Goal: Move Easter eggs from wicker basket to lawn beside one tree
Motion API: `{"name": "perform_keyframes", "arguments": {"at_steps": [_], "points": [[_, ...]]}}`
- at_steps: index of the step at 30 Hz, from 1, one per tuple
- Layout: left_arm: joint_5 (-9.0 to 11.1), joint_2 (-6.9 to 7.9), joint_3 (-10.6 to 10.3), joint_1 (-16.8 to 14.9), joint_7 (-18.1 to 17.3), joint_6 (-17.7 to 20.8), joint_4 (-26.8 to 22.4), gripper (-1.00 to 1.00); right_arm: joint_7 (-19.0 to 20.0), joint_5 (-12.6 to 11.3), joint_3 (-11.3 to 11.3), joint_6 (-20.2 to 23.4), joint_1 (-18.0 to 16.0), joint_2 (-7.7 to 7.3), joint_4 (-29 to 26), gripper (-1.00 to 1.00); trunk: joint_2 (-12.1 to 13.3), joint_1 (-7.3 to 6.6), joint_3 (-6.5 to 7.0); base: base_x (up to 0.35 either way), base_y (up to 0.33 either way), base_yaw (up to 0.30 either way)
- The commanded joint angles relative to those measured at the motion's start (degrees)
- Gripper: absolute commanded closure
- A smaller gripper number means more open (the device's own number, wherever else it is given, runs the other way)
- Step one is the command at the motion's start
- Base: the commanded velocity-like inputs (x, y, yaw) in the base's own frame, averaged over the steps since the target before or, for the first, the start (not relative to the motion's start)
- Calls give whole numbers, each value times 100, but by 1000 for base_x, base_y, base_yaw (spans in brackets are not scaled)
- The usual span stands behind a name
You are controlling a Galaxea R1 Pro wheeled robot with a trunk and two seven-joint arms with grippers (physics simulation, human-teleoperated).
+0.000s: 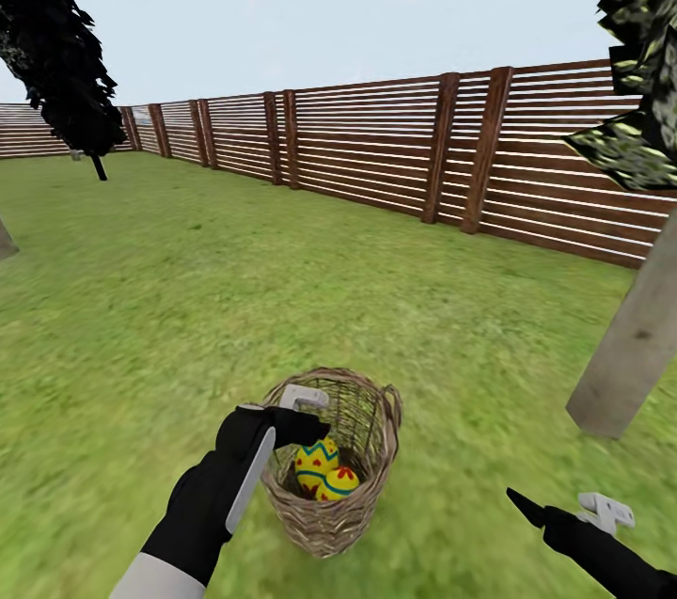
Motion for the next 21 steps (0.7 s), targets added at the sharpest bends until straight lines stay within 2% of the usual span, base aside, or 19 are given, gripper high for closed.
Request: {"name": "perform_keyframes", "arguments": {"at_steps": [1, 8, 14, 21], "points": [[30, -1, -2, -3, 10, 28, 0, -100, 3, -32, -6, 41, 0, -1, -7, -100, -2, 0, -5, 79, 20, 0], [27, -1, -5, -3, -4, 33, 11, -100, 26, -71, -105, 32, 2, -5, -21, -100, -2, 0, -5, 157, -10, 0], [32, -1, -7, -3, -18, 37, 8, -100, 79, -124, -677, 27, 8, 13, -97, -100, -2, 0, -5, 117, -58, 0], [27, -1, -8, -3, -19, 199, 7, -100, 69, -131, -818, 36, 9, 16, -100, -100, -2, 0, -5, 24, -11, 0]]}}
